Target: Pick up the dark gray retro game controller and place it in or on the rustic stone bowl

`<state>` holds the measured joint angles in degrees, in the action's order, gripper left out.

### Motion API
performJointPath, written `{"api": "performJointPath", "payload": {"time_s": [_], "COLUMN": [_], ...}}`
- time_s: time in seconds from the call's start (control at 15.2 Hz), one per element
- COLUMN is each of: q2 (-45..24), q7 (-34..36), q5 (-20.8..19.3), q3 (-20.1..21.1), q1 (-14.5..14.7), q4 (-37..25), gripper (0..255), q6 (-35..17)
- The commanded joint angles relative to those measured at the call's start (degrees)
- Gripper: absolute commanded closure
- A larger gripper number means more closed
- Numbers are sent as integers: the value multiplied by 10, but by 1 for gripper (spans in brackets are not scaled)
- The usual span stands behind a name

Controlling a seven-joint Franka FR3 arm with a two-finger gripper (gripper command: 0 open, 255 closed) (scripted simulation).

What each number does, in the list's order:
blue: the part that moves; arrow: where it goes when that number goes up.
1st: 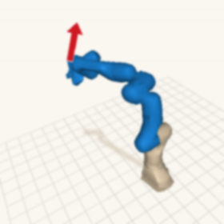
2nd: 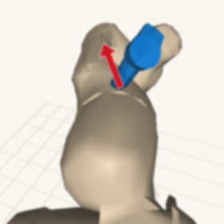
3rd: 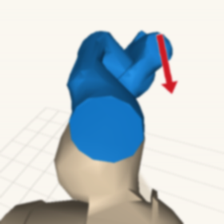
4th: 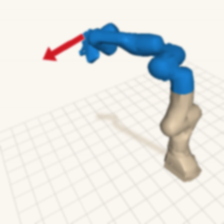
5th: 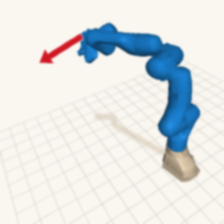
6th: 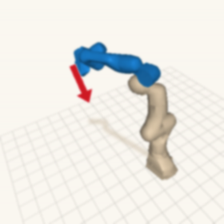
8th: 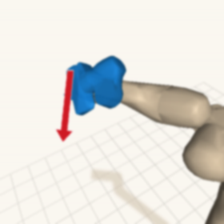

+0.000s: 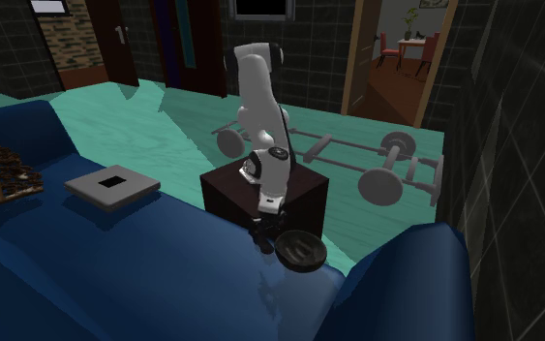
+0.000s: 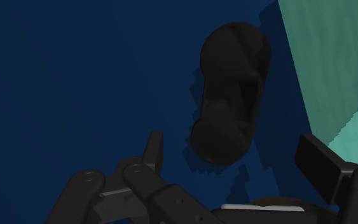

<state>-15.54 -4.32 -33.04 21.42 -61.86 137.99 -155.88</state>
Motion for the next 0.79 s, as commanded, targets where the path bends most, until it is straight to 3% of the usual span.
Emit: {"api": "performJointPath", "payload": {"time_s": [0.0, 0.26, 0.73], "q2": [-17, -48, -48], "q7": [-20, 6, 6], "q5": [9, -26, -26], "q3": [4, -19, -19], "q1": [-9, 6, 6], "q4": [-6, -17, -17], "gripper": [0, 0, 0], "q6": [-16, -33, -33]}}
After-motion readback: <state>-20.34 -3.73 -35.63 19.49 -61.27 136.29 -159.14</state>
